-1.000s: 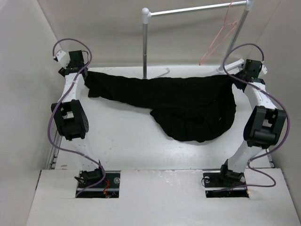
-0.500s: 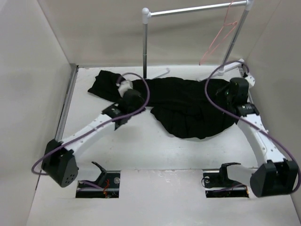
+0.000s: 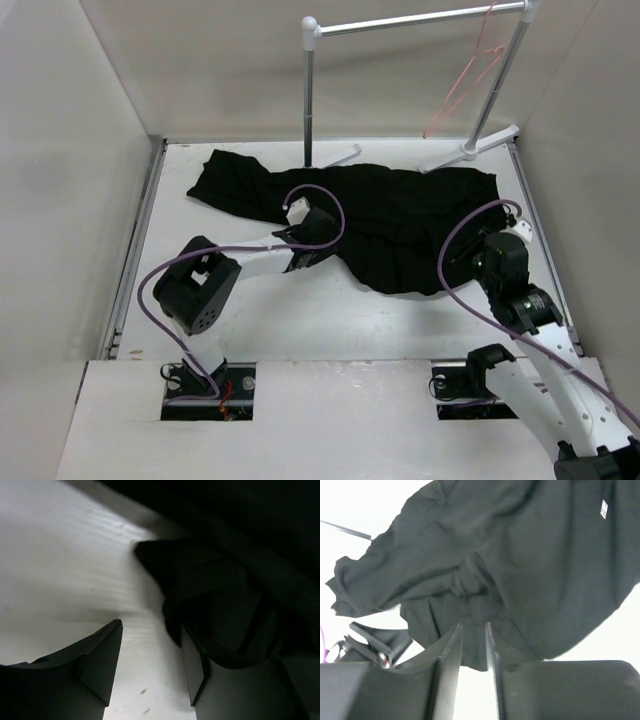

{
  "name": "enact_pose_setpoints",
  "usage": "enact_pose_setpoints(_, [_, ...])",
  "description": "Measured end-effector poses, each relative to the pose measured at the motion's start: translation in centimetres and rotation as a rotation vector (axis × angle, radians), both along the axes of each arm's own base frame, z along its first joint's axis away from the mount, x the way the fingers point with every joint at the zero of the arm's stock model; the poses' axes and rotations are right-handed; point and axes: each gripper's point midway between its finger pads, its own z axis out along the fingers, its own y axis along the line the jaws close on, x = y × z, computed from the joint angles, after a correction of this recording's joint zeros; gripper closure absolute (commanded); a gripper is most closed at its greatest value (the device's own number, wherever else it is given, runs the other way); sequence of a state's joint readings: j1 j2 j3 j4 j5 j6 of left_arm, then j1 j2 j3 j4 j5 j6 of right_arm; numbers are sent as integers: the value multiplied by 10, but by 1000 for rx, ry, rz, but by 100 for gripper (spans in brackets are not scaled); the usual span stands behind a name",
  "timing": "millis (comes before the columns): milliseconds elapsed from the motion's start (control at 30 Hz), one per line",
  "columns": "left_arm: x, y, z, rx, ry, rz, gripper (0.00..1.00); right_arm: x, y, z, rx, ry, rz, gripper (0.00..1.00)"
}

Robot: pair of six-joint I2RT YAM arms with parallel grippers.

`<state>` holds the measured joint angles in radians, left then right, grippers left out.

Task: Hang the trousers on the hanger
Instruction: Flatten out the trousers at the center of the board.

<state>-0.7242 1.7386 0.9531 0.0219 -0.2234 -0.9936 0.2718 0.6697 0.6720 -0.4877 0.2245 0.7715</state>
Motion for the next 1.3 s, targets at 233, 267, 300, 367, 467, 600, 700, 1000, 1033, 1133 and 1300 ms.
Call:
enact_pose_setpoints(233, [27,-27,0,-111,-46,48,92,-19,-23,-32,-1,83,-81,46])
enact_pose_setpoints(267, [28,-27,-2,-115,-45,54,95,-19,-28,-35,-1,95,-100,45])
enact_pose_setpoints(300, [27,-27,-3,-116,-42,58,96,-18,-33,-38,-2,106,-121,44])
enact_pose_setpoints(367, [25,-26,-1,-112,-44,65,97,-16,-41,-44,-4,135,-157,39])
enact_pose_setpoints(467, [13,-13,12,-92,-57,79,97,-13,-55,-60,-12,202,-214,35])
enact_pose_setpoints(600, [-18,14,64,-69,-117,100,98,-9,-78,-87,-39,316,-310,33])
enact_pose_setpoints(700, [-40,39,114,-63,-198,130,99,-7,-95,-105,-54,383,-376,33])
enact_pose_setpoints(1000, [-85,164,118,210,-141,327,97,16,-129,-138,-44,460,-487,27])
enact_pose_setpoints(1033, [-90,175,118,254,-127,340,97,21,-129,-143,-45,475,-486,28])
enact_pose_setpoints(1133, [-99,213,127,404,-103,382,94,33,-131,-156,-38,510,-481,36])
enact_pose_setpoints(1300, [-97,280,139,611,-73,499,87,42,-131,-160,-23,512,-485,32])
